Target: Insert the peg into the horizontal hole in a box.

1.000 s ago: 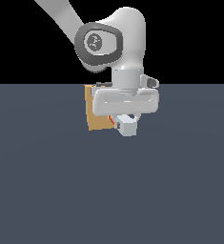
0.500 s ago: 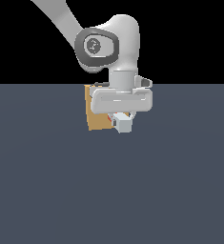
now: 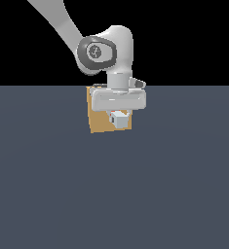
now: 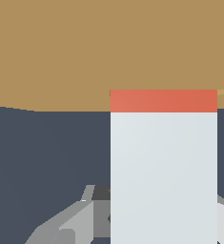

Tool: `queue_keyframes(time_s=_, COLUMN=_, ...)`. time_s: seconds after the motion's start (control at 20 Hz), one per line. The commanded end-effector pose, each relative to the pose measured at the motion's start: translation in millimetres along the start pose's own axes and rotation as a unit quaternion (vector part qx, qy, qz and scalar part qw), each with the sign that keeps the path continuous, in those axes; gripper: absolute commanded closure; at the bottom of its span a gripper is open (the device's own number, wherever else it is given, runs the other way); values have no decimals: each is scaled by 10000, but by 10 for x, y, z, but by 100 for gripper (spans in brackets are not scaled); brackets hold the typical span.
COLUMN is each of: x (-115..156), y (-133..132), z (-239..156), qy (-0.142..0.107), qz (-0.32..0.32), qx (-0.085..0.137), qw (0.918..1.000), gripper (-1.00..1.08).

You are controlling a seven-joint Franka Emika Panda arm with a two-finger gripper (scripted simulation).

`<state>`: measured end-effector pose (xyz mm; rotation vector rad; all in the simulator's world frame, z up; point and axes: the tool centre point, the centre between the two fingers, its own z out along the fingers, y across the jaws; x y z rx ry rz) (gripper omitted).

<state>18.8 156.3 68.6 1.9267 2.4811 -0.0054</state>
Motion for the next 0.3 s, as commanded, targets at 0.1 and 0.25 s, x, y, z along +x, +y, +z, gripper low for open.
queue_keyframes(time_s=0.1, x=100, y=22, z=-20, qy=7, qz=-17, qx=-22, qw=10000, gripper=108)
queue_keyframes(time_s=0.25, x=73, y=29, z=-20, qy=7, qz=-17, qx=-22, qw=10000, gripper=108)
